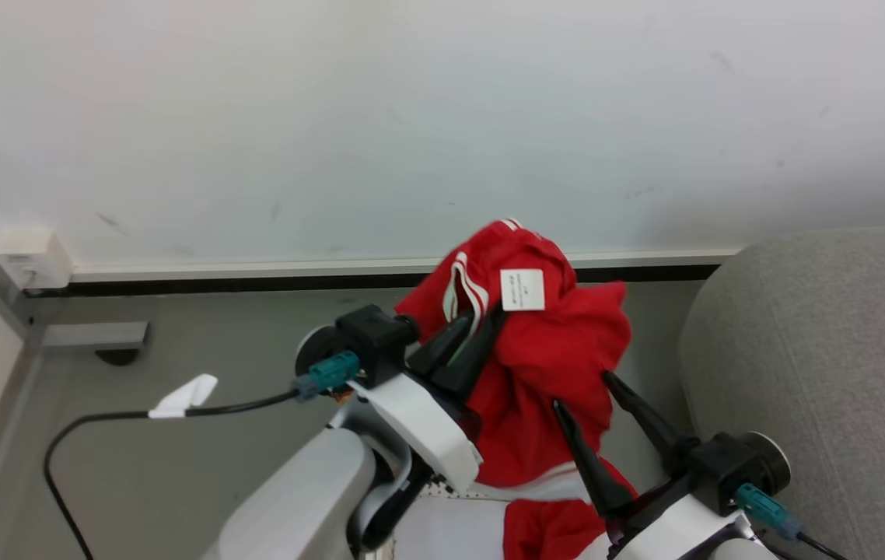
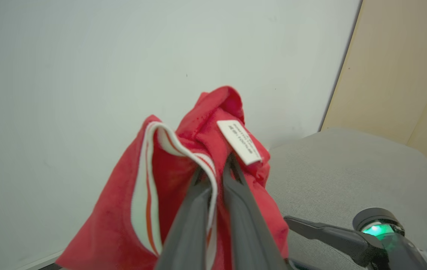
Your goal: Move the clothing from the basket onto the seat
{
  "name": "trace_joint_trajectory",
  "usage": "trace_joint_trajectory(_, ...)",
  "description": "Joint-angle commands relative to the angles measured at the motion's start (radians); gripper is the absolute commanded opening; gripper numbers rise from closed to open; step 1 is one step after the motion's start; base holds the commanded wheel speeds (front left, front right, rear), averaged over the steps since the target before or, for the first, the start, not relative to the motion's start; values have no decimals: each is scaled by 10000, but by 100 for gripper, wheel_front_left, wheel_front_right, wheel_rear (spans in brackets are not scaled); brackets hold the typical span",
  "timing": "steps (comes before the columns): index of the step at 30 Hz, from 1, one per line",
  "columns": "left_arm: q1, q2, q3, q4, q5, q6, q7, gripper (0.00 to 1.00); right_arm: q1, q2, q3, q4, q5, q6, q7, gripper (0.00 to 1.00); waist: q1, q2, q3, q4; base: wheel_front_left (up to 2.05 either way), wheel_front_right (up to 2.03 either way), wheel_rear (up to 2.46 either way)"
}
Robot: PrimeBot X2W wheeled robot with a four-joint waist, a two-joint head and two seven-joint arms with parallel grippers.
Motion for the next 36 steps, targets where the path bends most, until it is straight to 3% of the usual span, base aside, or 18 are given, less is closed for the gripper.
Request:
trace_joint_trajectory(1,115,-40,-63,-18,93,-48,-1,0,-135,-80,123,139,90,-21,3,100,0,0,-52,162,0,0,0)
trace_joint_trajectory(15,469,-543,-1516,-79,32,-342,295,0,-915,-254,1386,1752,526,-21,3,100,0,0,-361,1202,0,0,0)
trace_joint_trajectory(24,557,-542,-1908,-193,-149,-413,411,0,-959,-176,1204,1854,523,-21,3,100,0,0,-469,1528,0,0,0)
trace_joint_trajectory(25,559,-519,-1902,-185,-184,-415,399,0,-926,-170,1182,1839,500,-21,3,93,0,0,-473,1543,0,0,0)
trace_joint_trajectory(27,553,-472,-1854,-148,-213,-382,356,0,-873,-158,1127,1688,478,-21,2,0,0,0,-465,1552,0,0,0)
trace_joint_trajectory(36,367,-319,-1558,60,-366,-210,119,0,-625,-261,1076,1283,617,-21,2,0,0,0,-354,1384,0,0,0)
